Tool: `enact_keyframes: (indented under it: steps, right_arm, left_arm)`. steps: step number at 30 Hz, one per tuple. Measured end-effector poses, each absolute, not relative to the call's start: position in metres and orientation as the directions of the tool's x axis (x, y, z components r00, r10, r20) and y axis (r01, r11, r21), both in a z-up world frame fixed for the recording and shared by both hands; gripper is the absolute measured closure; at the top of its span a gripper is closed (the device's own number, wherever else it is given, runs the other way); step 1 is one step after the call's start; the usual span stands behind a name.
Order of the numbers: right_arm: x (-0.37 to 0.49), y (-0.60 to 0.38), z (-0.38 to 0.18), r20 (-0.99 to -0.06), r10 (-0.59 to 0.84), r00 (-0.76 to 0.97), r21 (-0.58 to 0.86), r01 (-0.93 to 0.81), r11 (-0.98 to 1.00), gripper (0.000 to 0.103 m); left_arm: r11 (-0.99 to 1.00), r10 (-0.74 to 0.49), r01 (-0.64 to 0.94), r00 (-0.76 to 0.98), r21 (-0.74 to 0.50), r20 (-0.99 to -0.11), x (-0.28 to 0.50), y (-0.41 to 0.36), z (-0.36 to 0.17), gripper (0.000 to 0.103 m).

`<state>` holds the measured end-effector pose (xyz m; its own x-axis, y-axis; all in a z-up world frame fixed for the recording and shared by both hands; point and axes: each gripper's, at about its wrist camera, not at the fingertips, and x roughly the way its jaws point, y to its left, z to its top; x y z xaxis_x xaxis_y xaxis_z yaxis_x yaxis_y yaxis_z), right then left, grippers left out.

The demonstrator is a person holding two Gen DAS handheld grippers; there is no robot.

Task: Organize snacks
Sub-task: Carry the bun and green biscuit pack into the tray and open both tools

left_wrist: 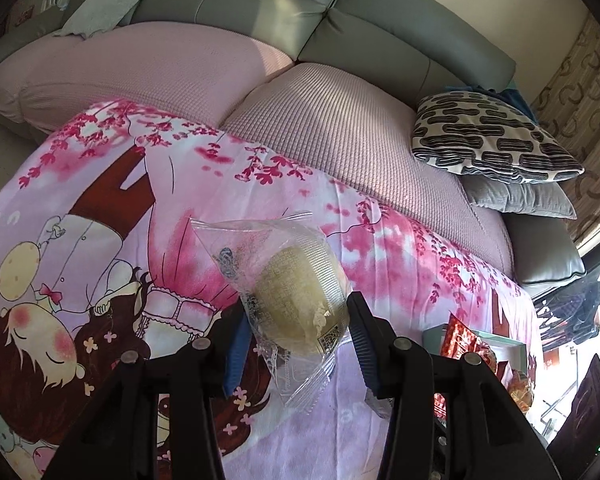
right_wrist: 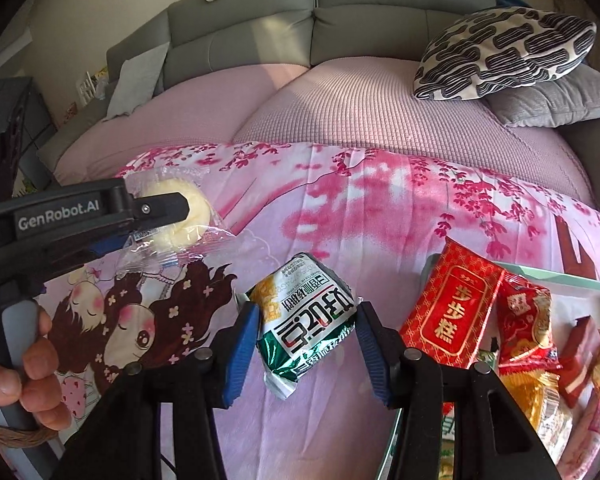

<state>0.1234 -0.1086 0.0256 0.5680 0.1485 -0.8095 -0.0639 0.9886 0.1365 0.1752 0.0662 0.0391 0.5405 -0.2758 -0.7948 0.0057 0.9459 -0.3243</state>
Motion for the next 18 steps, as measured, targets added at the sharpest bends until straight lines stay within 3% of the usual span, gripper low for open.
enact_keyframes:
  steps: [18]
  right_arm:
    - [0.079,-0.143,0.048,-0.780,0.101,0.618,0.168,0.052,0.984,0.051]
  left_arm:
    - [0.951,-0.305,0.143,0.593,-0.275,-0.745,0.126,0.041,0.079,0.055]
